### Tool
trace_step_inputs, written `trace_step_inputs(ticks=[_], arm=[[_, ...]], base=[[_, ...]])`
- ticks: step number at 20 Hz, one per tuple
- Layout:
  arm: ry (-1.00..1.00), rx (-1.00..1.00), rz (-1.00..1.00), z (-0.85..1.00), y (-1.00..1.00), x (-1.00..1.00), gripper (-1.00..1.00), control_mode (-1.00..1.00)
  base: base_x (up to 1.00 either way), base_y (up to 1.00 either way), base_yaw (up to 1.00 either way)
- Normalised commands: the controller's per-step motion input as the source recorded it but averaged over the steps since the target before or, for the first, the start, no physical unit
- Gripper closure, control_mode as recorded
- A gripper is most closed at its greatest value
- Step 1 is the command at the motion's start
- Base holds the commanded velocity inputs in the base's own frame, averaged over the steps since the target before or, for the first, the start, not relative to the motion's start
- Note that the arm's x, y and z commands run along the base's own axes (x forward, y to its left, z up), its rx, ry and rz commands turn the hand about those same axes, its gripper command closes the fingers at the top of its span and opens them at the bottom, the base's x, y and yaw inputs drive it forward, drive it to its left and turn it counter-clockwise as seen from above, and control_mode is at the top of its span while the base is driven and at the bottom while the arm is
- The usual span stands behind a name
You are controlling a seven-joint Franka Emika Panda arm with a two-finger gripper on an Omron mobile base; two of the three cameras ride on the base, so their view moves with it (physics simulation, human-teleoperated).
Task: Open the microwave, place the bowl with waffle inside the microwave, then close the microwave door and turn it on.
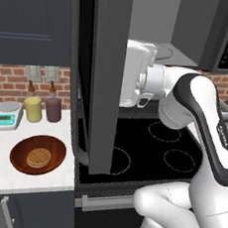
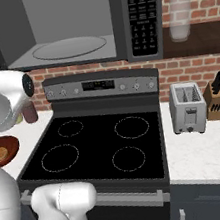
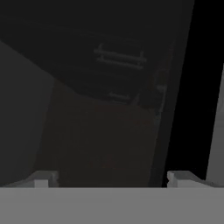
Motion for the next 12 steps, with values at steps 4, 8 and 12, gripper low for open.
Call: trace_step_inputs(ticks=[4,8,12], arm=[[0.26,0.0,-0.03,-0.18,-0.53,0.05,-1.0,-1.0],[0.31,-0.01,0.0,-0.76,-0.91,0.5,-1.0,-1.0],[0.26,-0.11,0.03,-1.0,-0.65,0.74,-1.0,-1.0]], base=[[0.0,0.0,0.0],[0.0,0.0,0.0],[0.0,0.0,0.0]])
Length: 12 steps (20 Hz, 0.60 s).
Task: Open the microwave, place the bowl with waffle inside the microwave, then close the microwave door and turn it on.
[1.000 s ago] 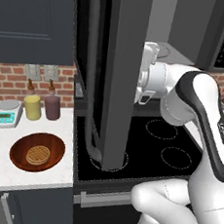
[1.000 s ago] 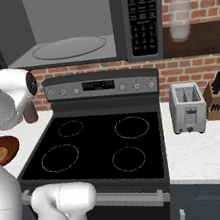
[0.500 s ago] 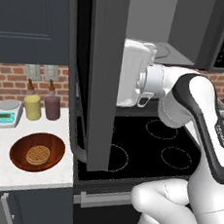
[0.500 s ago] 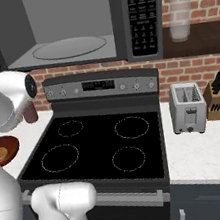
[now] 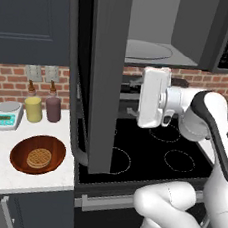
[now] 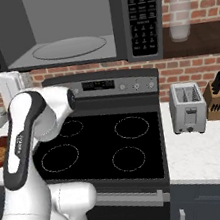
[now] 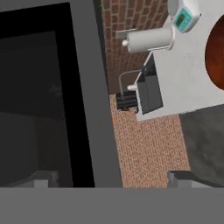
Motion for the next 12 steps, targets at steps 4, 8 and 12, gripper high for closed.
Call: trace_step_inputs(ticks=[4,8,12], arm=[[0.17,-0.3,0.0,-1.0,-0.19,0.78,-1.0,-1.0],[0.17,-0.36,0.0,-0.96,0.02,0.77,-1.0,-1.0],[0.13,-0.34,0.0,-0.77,0.12,0.52,-1.0,-1.0]], base=[[0.0,0.0,0.0],[0.0,0.0,0.0],[0.0,0.0,0.0]])
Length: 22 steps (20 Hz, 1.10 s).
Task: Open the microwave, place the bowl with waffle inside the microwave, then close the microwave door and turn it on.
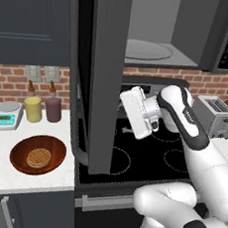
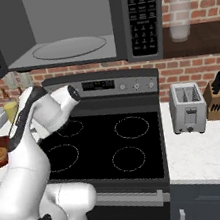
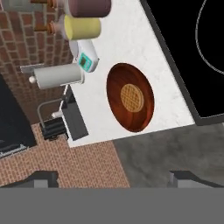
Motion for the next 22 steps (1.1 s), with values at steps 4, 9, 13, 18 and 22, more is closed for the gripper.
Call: trace_step_inputs(ticks=[4,9,13,18,22], arm=[[0.11,-0.24,0.01,-0.54,0.28,0.23,-1.0,-1.0],[0.0,-0.08,0.13,-0.66,0.51,0.14,-1.0,-1.0],[0.03,-0.02,0.15,-0.55,0.48,0.09,-1.0,-1.0],[0.03,0.0,0.11,-0.51,0.4,0.1,-1.0,-1.0],[-0.01,0.0,0.05,-0.38,0.35,0.01,-1.0,-1.0]], base=[[0.0,0.0,0.0],[0.0,0.0,0.0],[0.0,0.0,0.0],[0.0,0.0,0.0],[0.0,0.0,0.0]])
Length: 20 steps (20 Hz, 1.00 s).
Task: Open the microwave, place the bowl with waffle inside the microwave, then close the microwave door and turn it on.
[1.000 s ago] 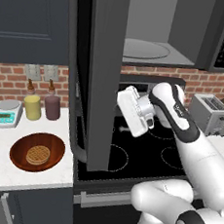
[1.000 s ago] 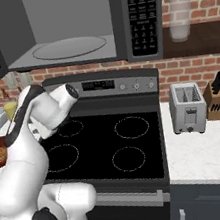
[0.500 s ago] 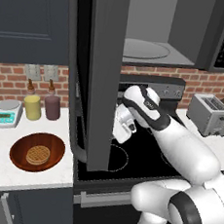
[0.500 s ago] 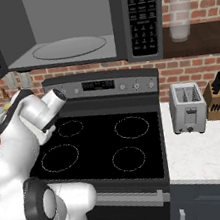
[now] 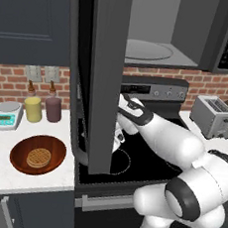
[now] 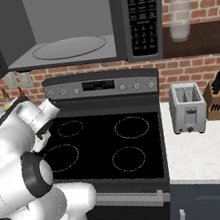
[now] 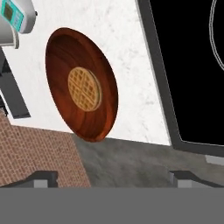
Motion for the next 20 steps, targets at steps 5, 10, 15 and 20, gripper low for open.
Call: trace_step_inputs(ticks=[5,10,15,20], arm=[[-0.09,0.0,0.02,-0.27,0.35,0.1,-1.0,-1.0],[-0.14,0.0,0.0,-0.27,0.34,0.2,-1.0,-1.0],[-0.13,-0.03,0.0,-0.36,0.34,0.25,-1.0,-1.0],[-0.03,-0.02,0.0,-0.25,0.28,0.15,-1.0,-1.0]], base=[[0.0,0.0,0.0],[0.0,0.0,0.0],[0.0,0.0,0.0],[0.0,0.0,0.0]])
